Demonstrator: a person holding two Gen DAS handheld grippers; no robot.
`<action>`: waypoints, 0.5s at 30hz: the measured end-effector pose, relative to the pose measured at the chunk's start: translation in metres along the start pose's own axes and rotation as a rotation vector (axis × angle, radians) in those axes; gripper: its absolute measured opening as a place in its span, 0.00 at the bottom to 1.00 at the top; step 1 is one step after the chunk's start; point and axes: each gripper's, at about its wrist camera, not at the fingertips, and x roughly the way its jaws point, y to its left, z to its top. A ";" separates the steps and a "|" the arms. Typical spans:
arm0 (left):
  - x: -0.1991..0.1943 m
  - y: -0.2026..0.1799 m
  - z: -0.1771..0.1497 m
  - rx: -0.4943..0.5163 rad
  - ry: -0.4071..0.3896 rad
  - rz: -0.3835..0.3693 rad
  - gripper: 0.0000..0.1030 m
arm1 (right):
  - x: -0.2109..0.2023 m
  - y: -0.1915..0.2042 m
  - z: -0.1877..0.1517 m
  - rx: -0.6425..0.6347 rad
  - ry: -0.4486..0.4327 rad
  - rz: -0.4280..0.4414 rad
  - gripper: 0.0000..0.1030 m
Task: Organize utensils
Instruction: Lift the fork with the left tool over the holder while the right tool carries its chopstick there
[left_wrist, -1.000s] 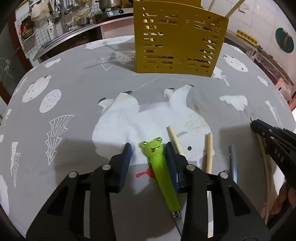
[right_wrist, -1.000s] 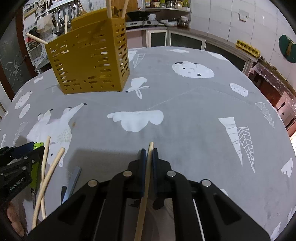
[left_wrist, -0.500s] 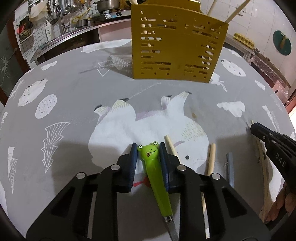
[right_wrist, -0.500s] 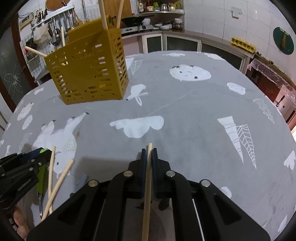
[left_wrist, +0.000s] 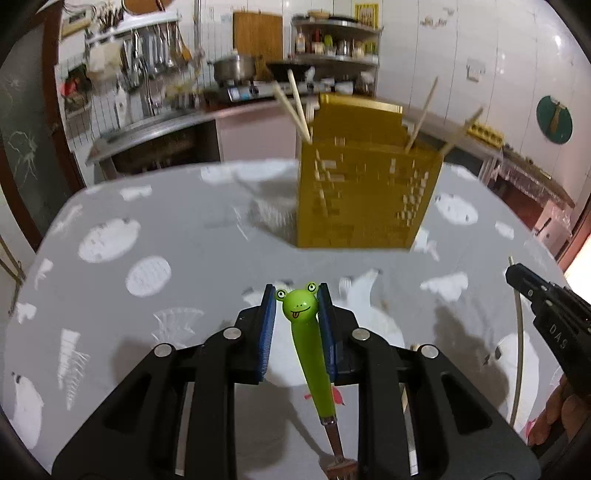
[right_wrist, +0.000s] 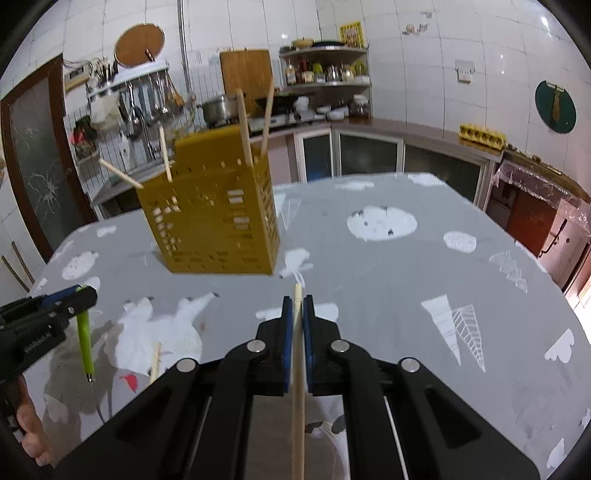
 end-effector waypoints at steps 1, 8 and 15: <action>-0.007 0.001 0.002 0.003 -0.025 0.003 0.21 | -0.005 0.001 0.002 0.003 -0.021 0.004 0.06; -0.034 0.002 0.008 0.022 -0.125 0.022 0.21 | -0.030 0.004 0.010 -0.005 -0.128 0.015 0.06; -0.049 0.002 0.004 0.057 -0.184 0.027 0.21 | -0.051 0.006 0.012 0.001 -0.209 0.017 0.06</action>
